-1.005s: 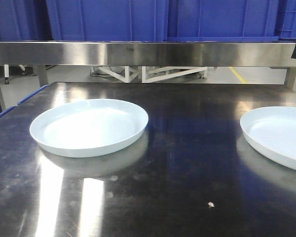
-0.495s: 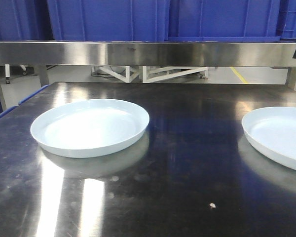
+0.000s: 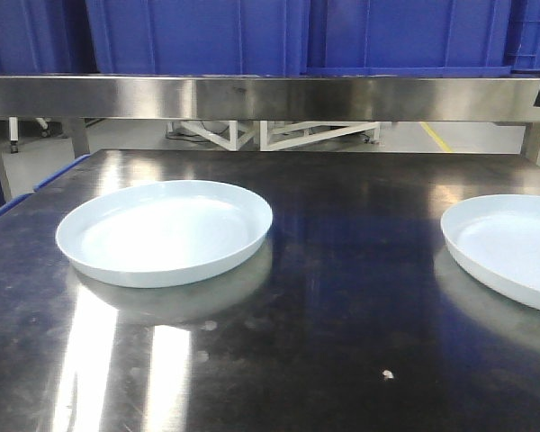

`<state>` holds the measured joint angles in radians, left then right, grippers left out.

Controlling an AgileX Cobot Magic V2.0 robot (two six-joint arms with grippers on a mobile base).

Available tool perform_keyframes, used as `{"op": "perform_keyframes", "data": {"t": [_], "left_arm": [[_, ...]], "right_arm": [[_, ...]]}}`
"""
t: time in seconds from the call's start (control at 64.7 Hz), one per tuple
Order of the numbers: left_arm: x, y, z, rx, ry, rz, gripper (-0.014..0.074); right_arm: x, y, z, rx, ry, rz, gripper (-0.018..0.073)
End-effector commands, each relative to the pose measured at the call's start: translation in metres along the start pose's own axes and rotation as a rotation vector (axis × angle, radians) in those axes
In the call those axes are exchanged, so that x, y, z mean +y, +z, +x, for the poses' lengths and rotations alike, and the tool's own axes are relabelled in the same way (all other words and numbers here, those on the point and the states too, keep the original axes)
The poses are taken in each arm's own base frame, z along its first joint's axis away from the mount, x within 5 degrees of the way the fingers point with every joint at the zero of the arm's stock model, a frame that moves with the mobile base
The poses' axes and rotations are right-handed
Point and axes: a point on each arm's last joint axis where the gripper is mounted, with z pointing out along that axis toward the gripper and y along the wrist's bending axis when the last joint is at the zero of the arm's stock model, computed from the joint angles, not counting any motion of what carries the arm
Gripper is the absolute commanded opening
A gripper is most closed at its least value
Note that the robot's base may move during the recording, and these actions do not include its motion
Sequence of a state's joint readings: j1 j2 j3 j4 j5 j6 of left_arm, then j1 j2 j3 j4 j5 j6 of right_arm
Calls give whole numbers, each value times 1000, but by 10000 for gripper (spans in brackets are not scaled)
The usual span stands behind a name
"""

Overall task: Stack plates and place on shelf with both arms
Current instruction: 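Lower the left gripper to the rim of the nearer white plate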

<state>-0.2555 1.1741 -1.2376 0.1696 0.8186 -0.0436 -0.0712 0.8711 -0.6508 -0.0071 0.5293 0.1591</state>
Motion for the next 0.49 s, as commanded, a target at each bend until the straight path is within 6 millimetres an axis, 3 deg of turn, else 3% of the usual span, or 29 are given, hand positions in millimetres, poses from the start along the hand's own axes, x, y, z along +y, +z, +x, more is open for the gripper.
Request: {"op": "perform_keyframes", "data": {"t": [0.0, 0.247, 0.479], "left_arm": [[-5, 4, -10, -29, -31, 42, 578], [-22, 69, 0, 152, -103, 130, 580], [-31, 113, 9, 232, -128, 154, 580]], "right_arm": [[2, -7, -17, -112, -10, -15, 592], [3, -7, -18, -116, -10, -16, 592], [3, -8, -18, -119, -10, -16, 592]]}}
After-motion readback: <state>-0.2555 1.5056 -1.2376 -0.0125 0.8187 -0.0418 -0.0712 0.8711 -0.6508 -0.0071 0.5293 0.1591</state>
